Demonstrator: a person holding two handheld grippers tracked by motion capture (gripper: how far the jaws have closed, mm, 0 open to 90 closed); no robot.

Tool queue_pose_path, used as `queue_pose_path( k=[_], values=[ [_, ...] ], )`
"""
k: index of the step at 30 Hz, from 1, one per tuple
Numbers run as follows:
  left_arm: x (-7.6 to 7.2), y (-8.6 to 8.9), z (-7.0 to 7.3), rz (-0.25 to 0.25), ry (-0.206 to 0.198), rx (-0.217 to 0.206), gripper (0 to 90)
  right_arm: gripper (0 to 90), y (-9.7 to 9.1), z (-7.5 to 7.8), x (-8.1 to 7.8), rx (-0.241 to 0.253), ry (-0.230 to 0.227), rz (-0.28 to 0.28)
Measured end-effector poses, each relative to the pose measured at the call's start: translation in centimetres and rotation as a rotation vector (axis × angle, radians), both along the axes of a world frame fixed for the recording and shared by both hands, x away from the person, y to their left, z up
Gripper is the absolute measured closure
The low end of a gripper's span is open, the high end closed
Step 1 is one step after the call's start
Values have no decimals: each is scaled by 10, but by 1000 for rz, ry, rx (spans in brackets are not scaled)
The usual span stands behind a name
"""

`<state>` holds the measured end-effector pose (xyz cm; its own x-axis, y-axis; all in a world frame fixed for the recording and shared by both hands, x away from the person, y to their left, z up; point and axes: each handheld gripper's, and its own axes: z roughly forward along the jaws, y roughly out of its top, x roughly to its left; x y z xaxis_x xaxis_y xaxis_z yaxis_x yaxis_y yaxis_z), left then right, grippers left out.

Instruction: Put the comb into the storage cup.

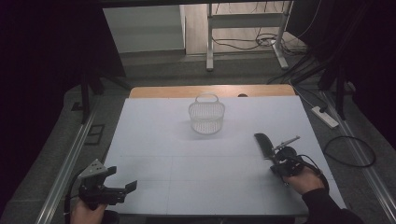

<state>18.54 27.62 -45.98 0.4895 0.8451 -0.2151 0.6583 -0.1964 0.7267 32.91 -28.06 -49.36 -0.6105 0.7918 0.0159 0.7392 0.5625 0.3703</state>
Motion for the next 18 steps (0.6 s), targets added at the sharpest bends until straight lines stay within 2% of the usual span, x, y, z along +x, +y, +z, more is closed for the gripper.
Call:
queue_pose_path(
  k=[12,18],
  values=[
    [0,0,0,2,1,1,7,892,-15,1,4,6,7,-43],
    [0,0,0,2,2,2,8,892,-15,1,4,1,5,-42]
  ],
)
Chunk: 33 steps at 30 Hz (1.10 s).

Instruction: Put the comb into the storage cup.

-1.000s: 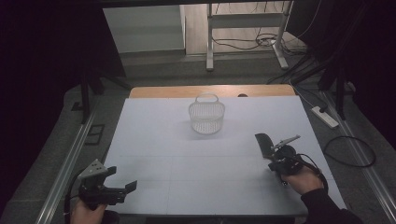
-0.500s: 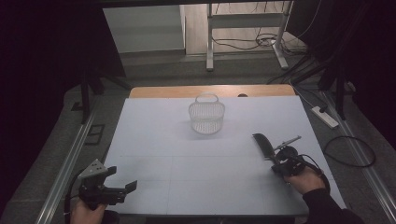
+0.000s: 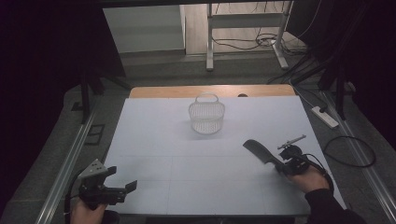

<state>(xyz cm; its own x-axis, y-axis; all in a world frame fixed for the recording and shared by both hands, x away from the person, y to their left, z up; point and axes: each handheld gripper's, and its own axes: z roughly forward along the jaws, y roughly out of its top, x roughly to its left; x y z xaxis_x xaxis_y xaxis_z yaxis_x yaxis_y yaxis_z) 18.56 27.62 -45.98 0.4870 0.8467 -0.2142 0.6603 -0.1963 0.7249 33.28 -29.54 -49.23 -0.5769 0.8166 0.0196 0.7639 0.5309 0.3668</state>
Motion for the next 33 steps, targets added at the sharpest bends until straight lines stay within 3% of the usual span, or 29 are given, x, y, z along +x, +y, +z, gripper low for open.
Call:
queue_pose_path(
  k=[7,11,16,25,33],
  values=[
    [0,0,0,1,0,-1,8,849,4,10,-7,24,-43,19],
    [0,0,0,1,1,-1,8,746,9,20,-15,32,-110,35],
    [0,0,0,1,1,-1,8,660,11,26,-19,35,-150,31],
    [0,0,0,0,0,0,8,438,9,31,-21,74,-173,8],
    [0,0,0,-1,1,-1,9,214,9,29,-19,25,-174,-10]
  ],
)
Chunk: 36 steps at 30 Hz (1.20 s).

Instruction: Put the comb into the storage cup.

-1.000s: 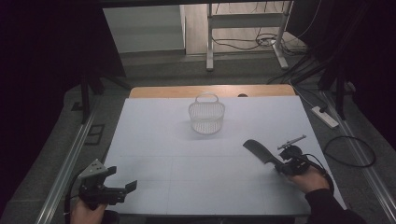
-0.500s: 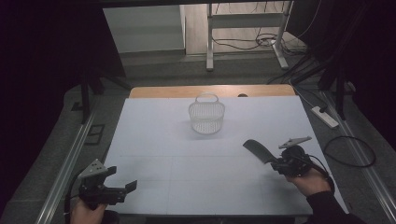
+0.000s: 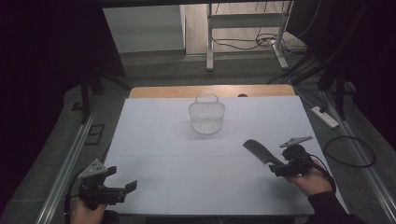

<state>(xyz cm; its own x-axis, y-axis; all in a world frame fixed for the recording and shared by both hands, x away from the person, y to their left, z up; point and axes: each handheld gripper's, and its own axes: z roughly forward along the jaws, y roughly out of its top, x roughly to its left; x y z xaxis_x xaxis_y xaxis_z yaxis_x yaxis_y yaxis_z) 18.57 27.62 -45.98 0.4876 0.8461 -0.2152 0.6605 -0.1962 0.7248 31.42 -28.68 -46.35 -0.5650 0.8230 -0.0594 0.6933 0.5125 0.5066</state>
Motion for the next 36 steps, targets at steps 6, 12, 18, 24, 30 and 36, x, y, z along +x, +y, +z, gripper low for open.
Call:
queue_pose_path(
  k=[6,12,18,24,30,36],
  values=[
    [0,0,0,0,0,0,9,144,-6,0,2,5,-16,-8],
    [0,0,0,-1,0,0,9,95,-13,-1,4,2,-24,-16],
    [0,0,0,-1,0,-1,9,34,-21,-3,7,21,-11,-40],
    [0,0,0,-1,0,-2,9,0,-27,-7,10,24,2,-49],
    [0,0,0,0,1,-2,9,0,-32,-8,11,17,-10,-67],
    [0,0,0,0,2,-4,9,0,-35,-9,12,25,-10,-84]
  ],
)
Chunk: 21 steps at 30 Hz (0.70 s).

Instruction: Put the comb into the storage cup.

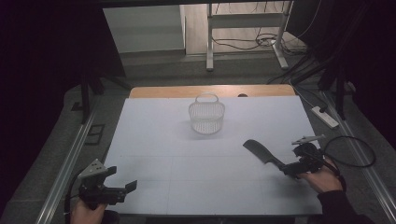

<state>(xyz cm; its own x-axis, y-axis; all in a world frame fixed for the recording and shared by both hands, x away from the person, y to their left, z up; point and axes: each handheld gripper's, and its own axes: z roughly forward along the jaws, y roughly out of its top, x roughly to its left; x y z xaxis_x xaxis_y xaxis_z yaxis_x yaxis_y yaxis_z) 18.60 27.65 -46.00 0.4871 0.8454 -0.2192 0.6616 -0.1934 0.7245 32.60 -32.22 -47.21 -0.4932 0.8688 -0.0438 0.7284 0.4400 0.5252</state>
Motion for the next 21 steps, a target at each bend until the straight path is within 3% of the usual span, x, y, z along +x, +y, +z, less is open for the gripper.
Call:
queue_pose_path(
  k=[9,21],
  values=[
    [0,0,0,1,0,-1,9,0,2,-5,2,-17,45,4],
    [0,0,0,0,2,-1,9,0,6,-27,8,-51,105,39]
  ],
)
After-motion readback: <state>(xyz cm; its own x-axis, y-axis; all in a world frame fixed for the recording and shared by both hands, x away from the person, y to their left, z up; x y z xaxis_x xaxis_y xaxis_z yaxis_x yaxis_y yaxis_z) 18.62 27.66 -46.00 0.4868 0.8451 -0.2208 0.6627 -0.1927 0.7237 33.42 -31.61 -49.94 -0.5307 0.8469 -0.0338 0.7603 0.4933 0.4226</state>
